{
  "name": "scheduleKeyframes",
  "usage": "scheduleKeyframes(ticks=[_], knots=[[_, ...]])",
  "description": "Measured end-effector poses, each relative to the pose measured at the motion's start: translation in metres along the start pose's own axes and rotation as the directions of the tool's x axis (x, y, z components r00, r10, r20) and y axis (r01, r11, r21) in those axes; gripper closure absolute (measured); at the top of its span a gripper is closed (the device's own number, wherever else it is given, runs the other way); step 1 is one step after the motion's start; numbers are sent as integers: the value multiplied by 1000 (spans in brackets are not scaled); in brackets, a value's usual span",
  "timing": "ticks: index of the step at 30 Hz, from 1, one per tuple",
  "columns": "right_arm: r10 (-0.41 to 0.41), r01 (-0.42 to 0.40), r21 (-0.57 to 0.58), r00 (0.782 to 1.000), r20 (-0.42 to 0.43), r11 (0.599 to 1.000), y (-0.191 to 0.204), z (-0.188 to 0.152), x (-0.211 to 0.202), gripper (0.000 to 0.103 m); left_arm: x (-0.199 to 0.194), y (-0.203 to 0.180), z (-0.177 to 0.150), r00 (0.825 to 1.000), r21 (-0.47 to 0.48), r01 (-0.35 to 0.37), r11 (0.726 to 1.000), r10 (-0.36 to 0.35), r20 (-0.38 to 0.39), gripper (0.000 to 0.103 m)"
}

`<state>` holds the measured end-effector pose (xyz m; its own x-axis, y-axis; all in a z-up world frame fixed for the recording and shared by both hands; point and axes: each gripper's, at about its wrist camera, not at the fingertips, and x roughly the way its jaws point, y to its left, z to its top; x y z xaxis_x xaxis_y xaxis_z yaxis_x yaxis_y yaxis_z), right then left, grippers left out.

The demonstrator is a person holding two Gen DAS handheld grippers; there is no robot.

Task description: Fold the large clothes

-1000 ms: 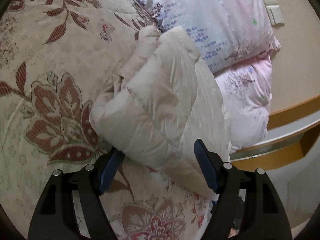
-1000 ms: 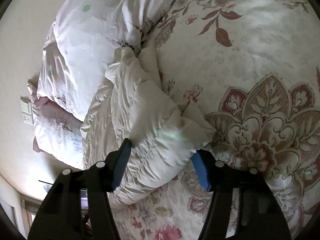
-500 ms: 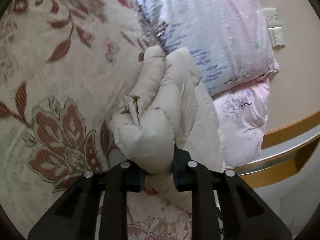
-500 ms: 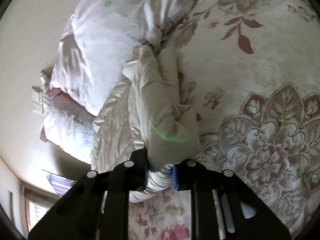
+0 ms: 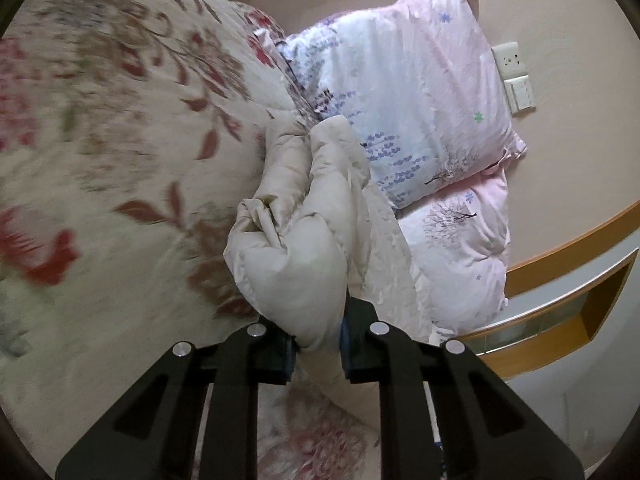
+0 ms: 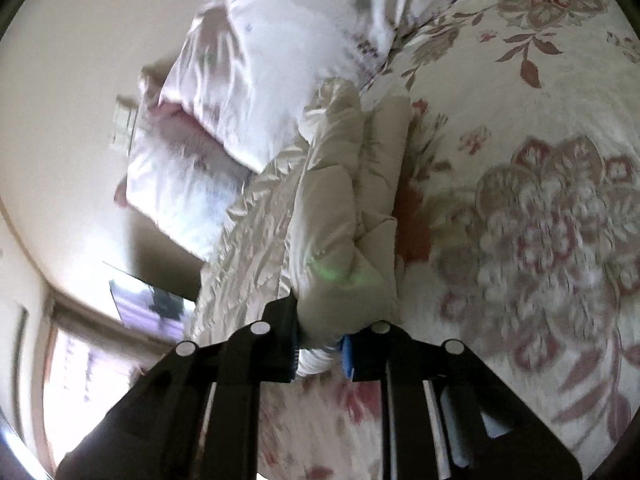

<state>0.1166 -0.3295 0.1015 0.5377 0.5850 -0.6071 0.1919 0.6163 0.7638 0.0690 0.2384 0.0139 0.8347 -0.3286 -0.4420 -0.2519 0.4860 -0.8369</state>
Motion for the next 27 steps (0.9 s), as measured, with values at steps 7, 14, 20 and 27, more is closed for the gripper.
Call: scheduleKeyframes(ticks=[7,14,20,27], knots=[[-72,65,-100,995,-67,993,4,-36,-11,85,-22,18,-14,999,-36,-24,999,25,28,87],[-317,321,-126,947,54,939,9,-31,-31,36,-26,21,-24,997,-9,-31,999,31,68,79],[-448,512,-217,848,284,831,61,-19,-33,37,-26,15,-28,993,67,-57,996,50,111,44],[-381,463,-504,886,264,729,142,-44,40,41,-21,18,-29,994,78,-46,996,38,98,42]])
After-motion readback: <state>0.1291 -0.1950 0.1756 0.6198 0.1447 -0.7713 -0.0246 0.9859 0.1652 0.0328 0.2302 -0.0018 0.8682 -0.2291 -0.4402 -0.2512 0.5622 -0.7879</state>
